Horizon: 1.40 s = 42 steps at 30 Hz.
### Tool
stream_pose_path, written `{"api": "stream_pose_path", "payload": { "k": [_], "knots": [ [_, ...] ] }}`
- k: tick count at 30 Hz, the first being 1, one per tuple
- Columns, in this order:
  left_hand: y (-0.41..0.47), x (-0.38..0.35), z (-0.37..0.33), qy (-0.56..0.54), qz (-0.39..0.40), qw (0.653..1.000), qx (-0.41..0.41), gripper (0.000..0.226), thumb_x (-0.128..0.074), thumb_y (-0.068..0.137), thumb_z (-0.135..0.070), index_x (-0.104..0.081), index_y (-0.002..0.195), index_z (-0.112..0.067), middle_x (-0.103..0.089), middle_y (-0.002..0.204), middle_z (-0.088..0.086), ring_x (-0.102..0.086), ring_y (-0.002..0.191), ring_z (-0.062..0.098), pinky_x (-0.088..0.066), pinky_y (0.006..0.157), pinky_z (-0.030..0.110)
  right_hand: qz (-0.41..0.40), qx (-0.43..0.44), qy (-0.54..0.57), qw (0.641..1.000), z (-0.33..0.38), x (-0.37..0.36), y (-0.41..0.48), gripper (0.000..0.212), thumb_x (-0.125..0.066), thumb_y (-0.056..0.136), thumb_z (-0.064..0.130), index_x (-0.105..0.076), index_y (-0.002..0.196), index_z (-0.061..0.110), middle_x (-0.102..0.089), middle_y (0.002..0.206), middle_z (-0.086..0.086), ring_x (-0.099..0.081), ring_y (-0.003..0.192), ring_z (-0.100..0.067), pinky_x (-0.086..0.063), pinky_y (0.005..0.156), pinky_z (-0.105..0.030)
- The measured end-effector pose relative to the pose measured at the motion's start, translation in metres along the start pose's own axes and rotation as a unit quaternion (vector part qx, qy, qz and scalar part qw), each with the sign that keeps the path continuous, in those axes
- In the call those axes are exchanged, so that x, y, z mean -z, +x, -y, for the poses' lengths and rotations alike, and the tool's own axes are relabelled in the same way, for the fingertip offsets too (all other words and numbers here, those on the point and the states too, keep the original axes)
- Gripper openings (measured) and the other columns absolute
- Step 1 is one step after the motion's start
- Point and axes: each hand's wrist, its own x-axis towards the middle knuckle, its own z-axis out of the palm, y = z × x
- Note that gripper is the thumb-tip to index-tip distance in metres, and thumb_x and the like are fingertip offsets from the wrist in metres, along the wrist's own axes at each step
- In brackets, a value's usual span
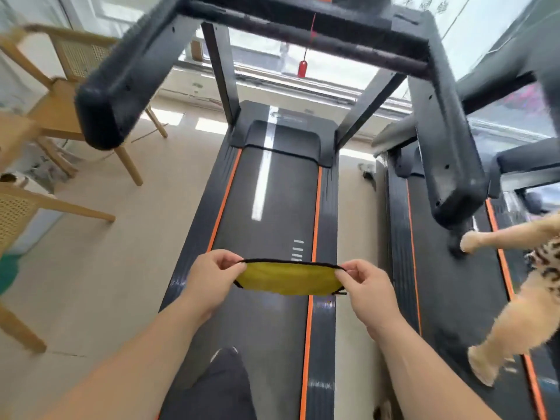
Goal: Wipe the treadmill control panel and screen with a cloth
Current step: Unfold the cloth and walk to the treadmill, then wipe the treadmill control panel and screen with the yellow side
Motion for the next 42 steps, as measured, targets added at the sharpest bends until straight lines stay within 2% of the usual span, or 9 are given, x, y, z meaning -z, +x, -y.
{"api": "stream_pose_path", "payload": {
  "k": [6,10,14,20,25,29,33,39,42],
  "knots": [
    [0.046,0.051,-0.146,-0.001,-0.005,0.998,-0.056,0.006,-0.071,0.087,-0.012,-0.076,0.087,-0.016,-0.075,0.083,0.007,-0.071,0.083,0.026,-0.058,0.078,0.039,-0.019,0.035,0.033,0.999,0.14,0.025,0.052,0.011,-0.067,0.097,0.008,-0.073,0.091,0.016,-0.072,0.076,0.005,-0.064,0.068,0.001,-0.051,0.065,-0.016],
    [0.083,0.067,-0.217,-0.001,-0.006,0.996,-0.092,0.006,-0.07,0.09,-0.011,-0.075,0.088,-0.014,-0.073,0.085,0.011,-0.067,0.074,0.012,-0.055,0.068,0.022,-0.025,0.058,0.065,0.996,0.198,0.04,0.1,0.011,-0.066,0.098,0.004,-0.071,0.09,0.011,-0.068,0.072,0.004,-0.06,0.061,0.007,-0.047,0.058,-0.009],
    [0.137,0.062,-0.264,-0.001,-0.015,0.994,-0.11,0.007,-0.069,0.091,-0.01,-0.073,0.086,-0.013,-0.068,0.078,0.005,-0.058,0.061,-0.005,-0.048,0.058,0.009,-0.032,0.067,0.094,0.993,0.218,0.04,0.164,0.011,-0.069,0.096,0.005,-0.072,0.089,0.013,-0.067,0.067,0.011,-0.059,0.062,0.003,-0.047,0.061,-0.01],
    [0.236,0.026,-0.313,0.011,-0.019,0.995,-0.093,0.008,-0.069,0.092,-0.013,-0.073,0.084,-0.012,-0.066,0.079,0.009,-0.059,0.073,0.015,-0.048,0.067,0.029,-0.009,0.054,0.118,0.992,0.229,0.044,0.287,0.01,-0.071,0.094,0.007,-0.074,0.088,0.015,-0.068,0.073,0.004,-0.059,0.068,-0.005,-0.047,0.067,-0.018],
    [0.307,-0.01,-0.371,0.025,-0.043,0.996,-0.078,0.011,-0.069,0.092,-0.011,-0.071,0.081,-0.012,-0.063,0.067,-0.004,-0.056,0.064,0.006,-0.043,0.058,0.018,0.03,0.072,0.084,0.993,0.261,0.07,0.381,0.013,-0.069,0.094,0.002,-0.072,0.085,0.012,-0.058,0.073,-0.005,-0.052,0.069,-0.013,-0.042,0.062,-0.018],
    [0.363,-0.034,-0.415,0.048,-0.043,0.994,-0.085,0.017,-0.069,0.088,-0.008,-0.067,0.072,-0.014,-0.057,0.053,-0.015,-0.05,0.056,-0.001,-0.037,0.051,0.012,0.018,0.095,0.052,0.994,0.298,0.095,0.457,0.014,-0.069,0.093,0.007,-0.071,0.084,0.018,-0.059,0.072,0.0,-0.051,0.067,-0.006,-0.04,0.06,-0.016],
    [0.407,-0.053,-0.456,0.076,0.023,0.992,-0.1,0.012,-0.069,0.085,-0.007,-0.068,0.073,-0.008,-0.06,0.058,-0.01,-0.05,0.056,-0.001,-0.035,0.051,0.009,-0.005,0.103,0.088,0.991,0.331,0.11,0.509,0.013,-0.065,0.095,0.007,-0.07,0.087,0.017,-0.065,0.074,0.007,-0.055,0.066,0.002,-0.045,0.065,-0.024],
    [0.493,-0.073,-0.518,0.028,0.131,0.981,-0.137,0.012,-0.073,0.084,-0.013,-0.067,0.074,-0.011,-0.065,0.066,0.0,-0.053,0.06,0.006,-0.041,0.056,0.017,-0.102,0.105,0.106,0.984,0.378,0.134,0.594,0.016,-0.068,0.095,0.011,-0.071,0.085,0.023,-0.07,0.081,0.007,-0.057,0.067,0.007,-0.042,0.063,-0.008],
    [0.534,-0.086,-0.547,0.01,0.201,0.968,-0.148,0.012,-0.071,0.088,-0.011,-0.065,0.078,-0.013,-0.066,0.065,0.0,-0.053,0.058,0.009,-0.042,0.056,0.02,-0.159,0.105,0.09,0.977,0.412,0.149,0.64,0.014,-0.071,0.094,0.015,-0.072,0.084,0.025,-0.069,0.078,0.013,-0.056,0.066,0.009,-0.042,0.06,-0.01]
  ]
}}
